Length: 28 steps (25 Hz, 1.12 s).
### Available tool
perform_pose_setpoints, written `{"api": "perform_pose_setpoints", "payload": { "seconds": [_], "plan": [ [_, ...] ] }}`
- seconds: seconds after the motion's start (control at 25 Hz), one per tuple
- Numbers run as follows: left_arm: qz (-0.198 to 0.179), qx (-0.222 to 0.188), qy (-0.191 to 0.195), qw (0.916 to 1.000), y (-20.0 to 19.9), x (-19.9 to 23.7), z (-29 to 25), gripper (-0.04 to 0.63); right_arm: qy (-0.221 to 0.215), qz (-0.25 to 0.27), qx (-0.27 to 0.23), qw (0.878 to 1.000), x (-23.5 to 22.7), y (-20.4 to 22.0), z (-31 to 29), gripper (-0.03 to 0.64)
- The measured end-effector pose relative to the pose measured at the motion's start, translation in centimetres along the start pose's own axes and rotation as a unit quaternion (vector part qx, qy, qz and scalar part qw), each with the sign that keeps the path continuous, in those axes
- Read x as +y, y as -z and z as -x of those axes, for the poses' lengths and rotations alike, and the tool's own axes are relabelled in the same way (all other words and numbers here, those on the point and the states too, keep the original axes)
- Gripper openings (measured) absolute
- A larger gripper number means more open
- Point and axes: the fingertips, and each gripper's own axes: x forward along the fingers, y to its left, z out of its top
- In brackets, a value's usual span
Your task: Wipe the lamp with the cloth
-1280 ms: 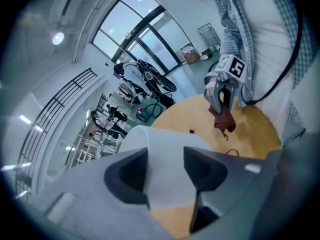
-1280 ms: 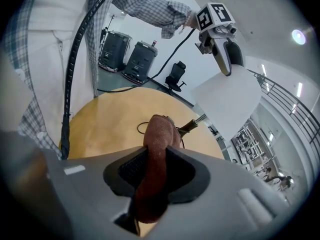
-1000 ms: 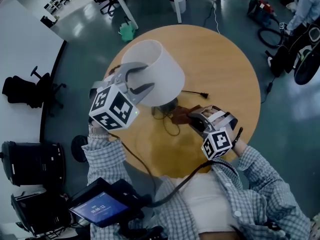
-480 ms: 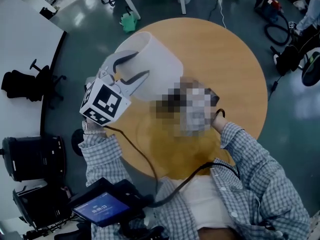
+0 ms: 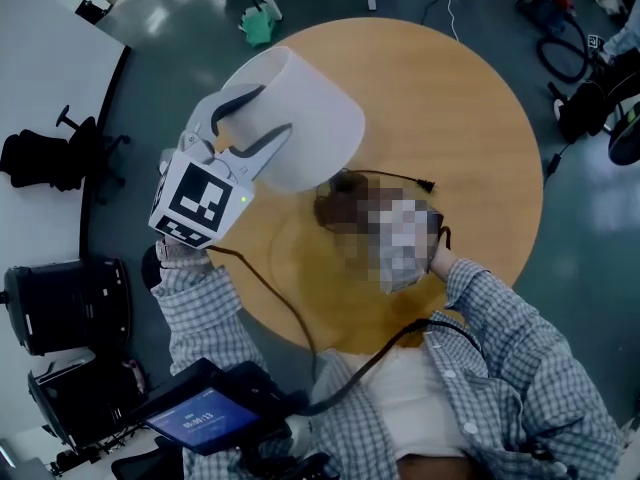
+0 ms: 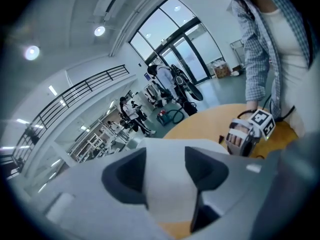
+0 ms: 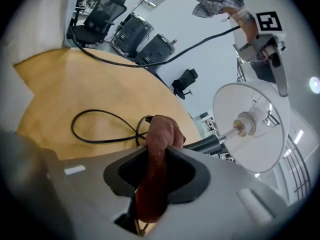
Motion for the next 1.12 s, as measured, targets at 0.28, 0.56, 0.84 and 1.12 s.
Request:
{"api": "perform_pose_setpoints", "payload": {
  "seconds": [0.28,0.56,0.84,1.12],
  "plan": [
    [-0.001,-0.005,-0.005,1.0000,-0.4,0.2,0.0,0.238,0.049,-0.034,-0.020,0.998,-3.9,0.1,1.0,0.098],
    [-0.006,-0.005,-0.001,1.0000,-0.6,0.0,-0.4,0.238,0.156,-0.055,-0.020,0.986,-13.1,1.3,1.7,0.098],
    [-0.020,-0.003,-0.001,0.9998,-1.0,-0.9,-0.4,0.238,0.063,-0.031,0.028,0.997,-4.9,4.8,0.1,0.098],
    [-0.044,0.000,-0.008,0.9990,-2.3,-2.9,0.0,0.236,0.089,-0.144,0.037,0.985,-4.0,6.8,5.0,0.098]
  ]
}}
